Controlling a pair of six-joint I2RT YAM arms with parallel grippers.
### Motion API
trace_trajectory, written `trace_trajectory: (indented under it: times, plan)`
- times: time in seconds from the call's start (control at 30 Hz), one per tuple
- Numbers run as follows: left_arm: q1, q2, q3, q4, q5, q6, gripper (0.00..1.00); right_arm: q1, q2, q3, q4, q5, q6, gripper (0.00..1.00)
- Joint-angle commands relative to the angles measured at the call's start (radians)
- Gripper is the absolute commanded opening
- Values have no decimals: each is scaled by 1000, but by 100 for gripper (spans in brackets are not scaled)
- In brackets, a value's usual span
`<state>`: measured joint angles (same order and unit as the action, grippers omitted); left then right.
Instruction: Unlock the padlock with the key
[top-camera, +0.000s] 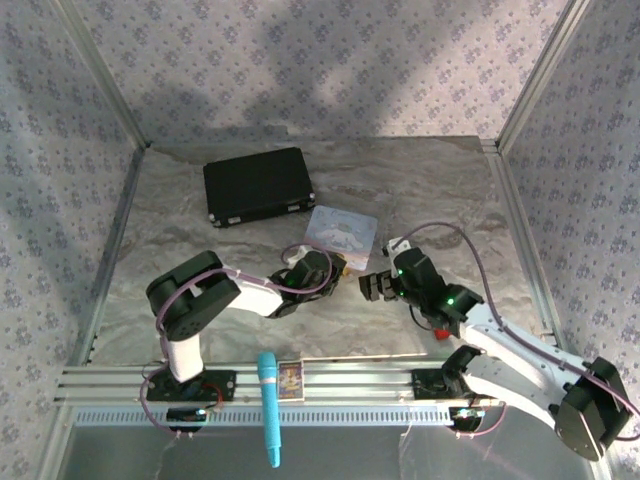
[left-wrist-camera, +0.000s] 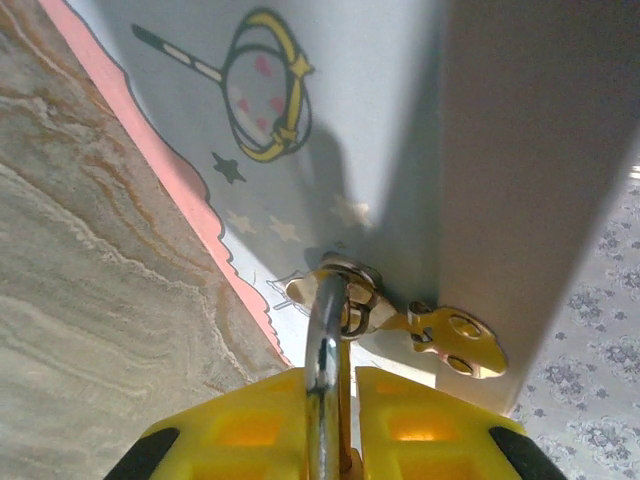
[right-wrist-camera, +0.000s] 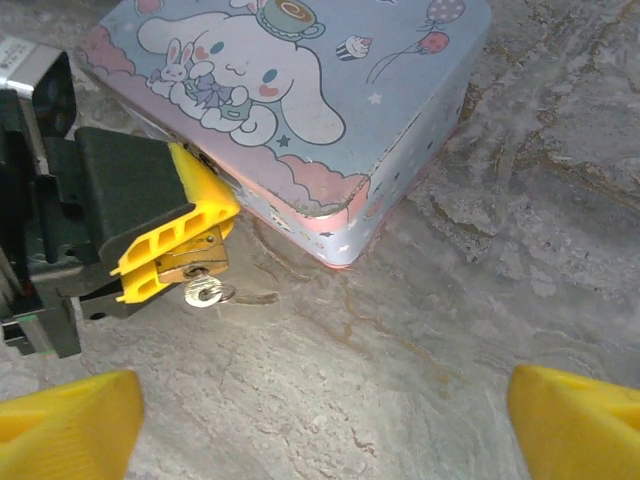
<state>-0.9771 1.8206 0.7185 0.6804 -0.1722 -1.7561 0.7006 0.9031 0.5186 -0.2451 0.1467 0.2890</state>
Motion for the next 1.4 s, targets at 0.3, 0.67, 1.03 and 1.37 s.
trace_trajectory:
  times: [0.3, 0.67, 1.03, 1.37]
  plan:
    - [8, -41, -19, -10, 14, -34, 0, 77, 201, 18, 178, -67, -166, 56]
    - [8, -48, -32, 9, 20, -48, 0, 76, 304, 43, 253, -155, -371, 38]
    - [8, -55, -39, 20, 23, -53, 0, 85, 386, 58, 258, -144, -484, 39]
    - [6, -57, -38, 18, 33, -52, 0, 93, 422, 70, 298, -111, -534, 34]
